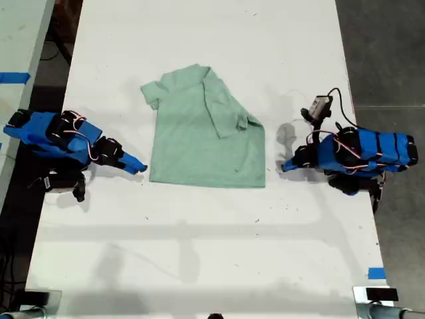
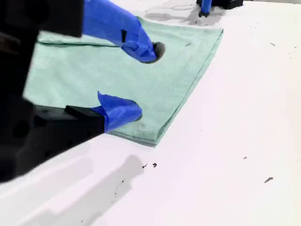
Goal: Fold t shirt
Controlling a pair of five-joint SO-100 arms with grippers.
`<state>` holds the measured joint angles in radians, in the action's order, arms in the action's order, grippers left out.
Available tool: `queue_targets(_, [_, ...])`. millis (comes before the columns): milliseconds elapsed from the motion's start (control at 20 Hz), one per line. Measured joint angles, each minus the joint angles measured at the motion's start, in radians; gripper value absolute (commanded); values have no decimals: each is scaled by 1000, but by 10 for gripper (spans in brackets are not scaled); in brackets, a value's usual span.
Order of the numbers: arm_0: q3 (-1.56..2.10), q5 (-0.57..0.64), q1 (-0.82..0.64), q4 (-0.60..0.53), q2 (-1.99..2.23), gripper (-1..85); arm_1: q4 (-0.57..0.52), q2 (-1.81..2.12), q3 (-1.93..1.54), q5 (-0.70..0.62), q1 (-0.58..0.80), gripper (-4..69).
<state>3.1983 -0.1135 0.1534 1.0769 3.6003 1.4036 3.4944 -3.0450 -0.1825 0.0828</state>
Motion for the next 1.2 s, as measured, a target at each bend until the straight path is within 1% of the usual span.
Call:
queue_targets(650, [0, 0, -3, 0, 0, 165, 0, 3, 0, 6, 2, 23])
queue_targets(850, [0, 28, -6, 0, 0, 165, 0, 3, 0, 6, 11, 23])
queue_targets(1200, [0, 28, -3, 0, 0, 165, 0, 3, 0, 6, 18, 23])
